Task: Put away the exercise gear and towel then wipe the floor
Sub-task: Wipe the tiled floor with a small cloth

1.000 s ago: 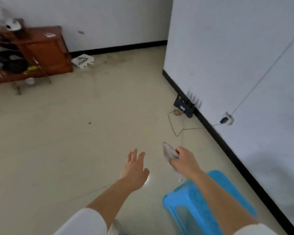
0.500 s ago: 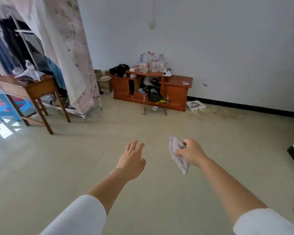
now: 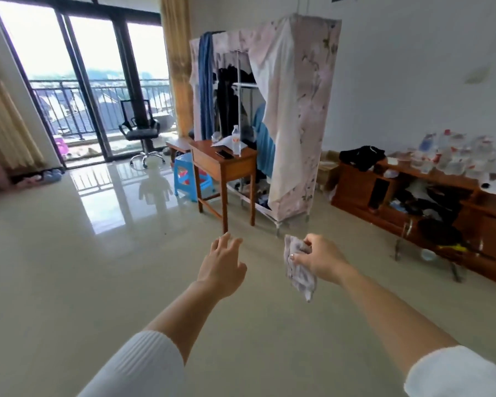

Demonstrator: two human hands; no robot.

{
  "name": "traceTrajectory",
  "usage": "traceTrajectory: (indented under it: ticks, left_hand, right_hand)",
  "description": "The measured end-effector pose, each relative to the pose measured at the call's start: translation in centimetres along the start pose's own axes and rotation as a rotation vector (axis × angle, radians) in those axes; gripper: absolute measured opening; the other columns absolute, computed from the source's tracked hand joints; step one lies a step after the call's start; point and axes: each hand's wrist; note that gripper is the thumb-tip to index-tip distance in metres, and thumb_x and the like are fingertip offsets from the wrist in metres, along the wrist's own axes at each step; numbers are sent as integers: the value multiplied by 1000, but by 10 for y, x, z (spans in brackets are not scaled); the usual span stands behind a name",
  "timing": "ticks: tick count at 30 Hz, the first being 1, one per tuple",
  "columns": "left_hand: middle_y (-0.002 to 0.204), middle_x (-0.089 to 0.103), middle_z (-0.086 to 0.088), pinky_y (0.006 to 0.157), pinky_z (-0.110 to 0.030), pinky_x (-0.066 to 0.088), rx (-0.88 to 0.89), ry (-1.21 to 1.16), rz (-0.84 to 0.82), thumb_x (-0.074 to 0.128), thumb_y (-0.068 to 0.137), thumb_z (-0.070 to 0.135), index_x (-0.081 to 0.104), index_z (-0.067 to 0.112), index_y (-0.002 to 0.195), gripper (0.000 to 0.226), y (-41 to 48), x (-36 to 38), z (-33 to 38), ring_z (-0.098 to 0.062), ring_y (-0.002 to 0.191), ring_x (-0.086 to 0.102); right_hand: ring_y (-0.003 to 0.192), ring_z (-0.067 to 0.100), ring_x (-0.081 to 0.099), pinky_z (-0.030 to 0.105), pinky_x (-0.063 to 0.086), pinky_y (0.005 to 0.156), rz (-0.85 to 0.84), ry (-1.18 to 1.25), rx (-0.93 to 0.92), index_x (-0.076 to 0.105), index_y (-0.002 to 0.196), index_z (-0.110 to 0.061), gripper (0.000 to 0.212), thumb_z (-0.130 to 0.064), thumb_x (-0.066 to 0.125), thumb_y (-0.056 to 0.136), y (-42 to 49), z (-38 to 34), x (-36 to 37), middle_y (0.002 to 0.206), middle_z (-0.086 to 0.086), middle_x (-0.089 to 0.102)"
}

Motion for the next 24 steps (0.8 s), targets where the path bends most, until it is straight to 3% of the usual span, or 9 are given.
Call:
traceTrajectory:
  ticks: [8,12,17,20,24]
  left_hand:
    - [154,23,-8,115,-38,24,-298,-60,119,57,89,24,29,20,146,63,178,-52,-160,-26,143,18]
    - [150,30,-8,112,-37,28,-456,-117,213,57,88,23,31,17,145,63,250,-85,-246,-25,139,24]
    - [149,30,-9,110,-38,29,-524,-72,280,54,87,19,32,15,143,60,335,-116,-367,-26,139,24]
    - [151,27,-9,112,-39,29,-534,13,267,50,86,16,29,16,144,62,384,-133,-454,-26,139,22]
    - [150,28,-10,111,-39,31,-609,33,253,49,85,17,29,16,144,62,451,-160,-564,-27,138,24]
  right_hand:
    - [77,7,62,19,45,58,-239,263,-94,59,93,-17,20,-31,72,85,240,-143,67,84,-5,64]
    - [76,10,62,23,50,63,-300,154,-224,62,90,-16,19,-33,69,87,336,-215,123,86,1,66]
    - [79,14,63,32,54,72,-376,6,-334,63,82,-21,17,-35,72,83,462,-301,215,82,0,66]
    - [69,8,56,24,45,60,-411,-6,-364,58,71,-23,19,-31,72,81,539,-361,272,72,-5,60]
    - [65,5,51,18,37,52,-451,-81,-397,59,78,-18,10,-23,66,85,638,-443,337,72,-5,57]
Point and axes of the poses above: each hand's wrist, its own y-axis towards the middle knuckle, its own x-axis out of the palm, z = x × y
